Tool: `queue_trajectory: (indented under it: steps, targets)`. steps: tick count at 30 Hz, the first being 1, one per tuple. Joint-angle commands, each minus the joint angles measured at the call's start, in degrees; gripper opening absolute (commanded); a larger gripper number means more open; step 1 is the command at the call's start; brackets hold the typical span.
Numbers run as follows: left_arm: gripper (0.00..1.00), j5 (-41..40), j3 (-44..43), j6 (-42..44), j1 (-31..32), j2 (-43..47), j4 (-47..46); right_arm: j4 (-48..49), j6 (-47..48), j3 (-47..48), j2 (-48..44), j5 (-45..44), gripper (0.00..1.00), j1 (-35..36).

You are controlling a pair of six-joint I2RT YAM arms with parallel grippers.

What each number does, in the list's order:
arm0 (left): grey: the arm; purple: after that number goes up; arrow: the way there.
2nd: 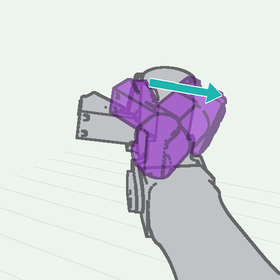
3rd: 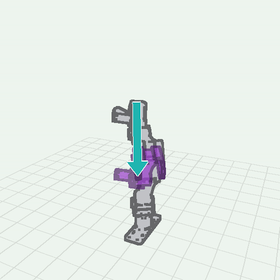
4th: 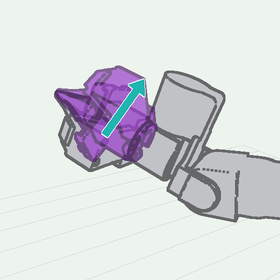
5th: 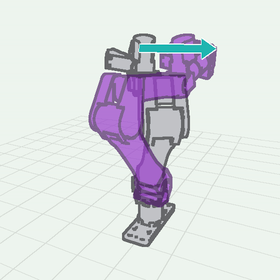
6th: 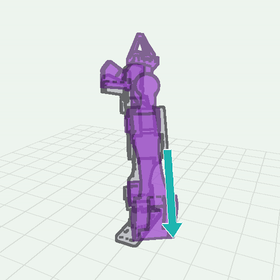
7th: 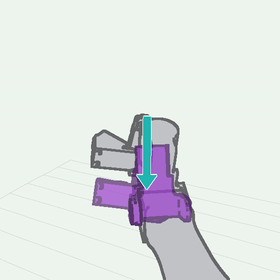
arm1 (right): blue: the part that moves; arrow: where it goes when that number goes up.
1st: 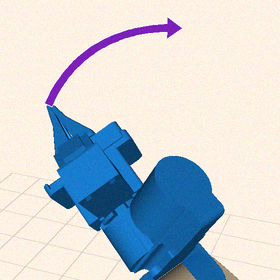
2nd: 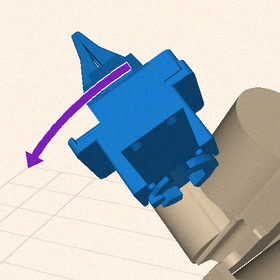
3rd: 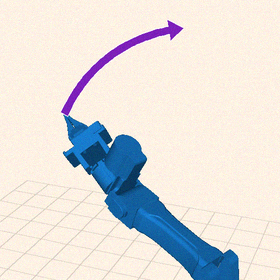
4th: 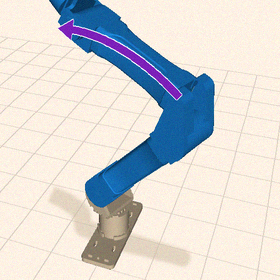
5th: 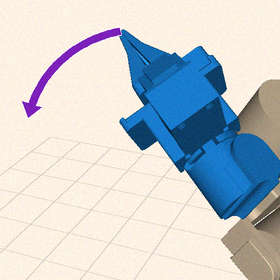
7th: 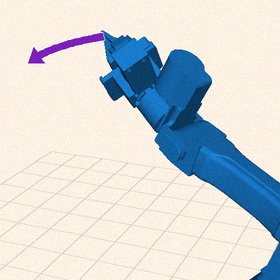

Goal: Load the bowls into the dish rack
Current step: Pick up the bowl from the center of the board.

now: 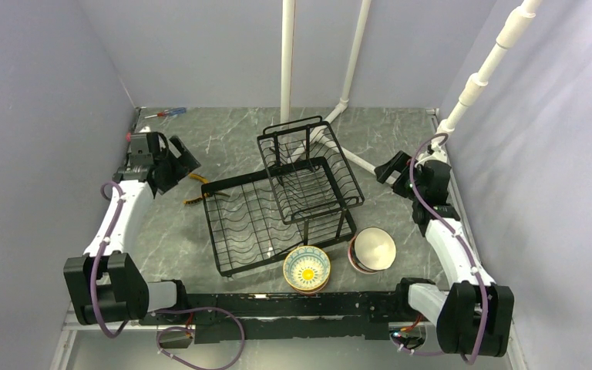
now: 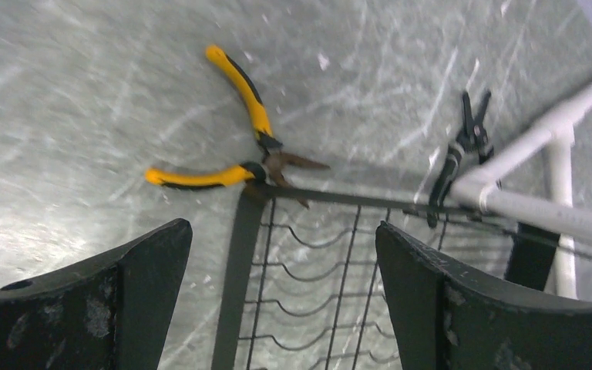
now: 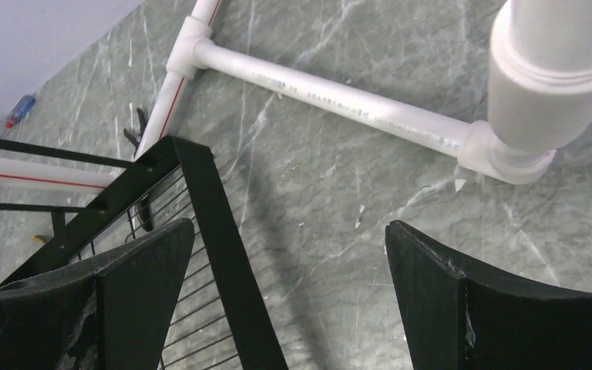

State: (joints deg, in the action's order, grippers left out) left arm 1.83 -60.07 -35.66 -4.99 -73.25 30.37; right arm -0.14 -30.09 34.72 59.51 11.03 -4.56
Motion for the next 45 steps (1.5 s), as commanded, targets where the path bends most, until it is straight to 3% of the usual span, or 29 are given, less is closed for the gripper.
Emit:
queue_trajectory:
  steps: [1, 6, 19, 28, 35, 45]
  targets:
    - [0.95, 14.9, 5.4, -0.7, 0.0, 4.3, -6.2, 2.6, -1.2, 3.3, 2.1, 4.7, 1.0, 0.1]
    - [0.95, 22.8, 8.4, 0.4, 2.4, 8.0, -7.6, 5.2, -0.6, 5.0, 6.4, 12.5, 1.0, 0.1]
    - [0.95, 14.5, 15.8, -2.9, 25.6, 16.9, -0.3, 7.1, -1.9, 8.6, 11.8, 19.3, 1.0, 0.1]
    - [0.95, 17.5, 25.4, -8.8, 32.4, 26.6, -0.9, 7.4, -3.1, 9.8, 11.8, 21.8, 1.0, 0.1]
    - [0.84, 17.2, 25.4, -12.7, 40.7, 27.7, -3.2, 5.1, -3.3, 12.2, 11.0, 22.0, 1.0, 0.1]
    - [0.67, 13.0, 23.8, -14.5, 54.4, 18.6, -8.7, 0.7, -2.6, 12.9, 8.8, 21.0, 1.0, 0.1]
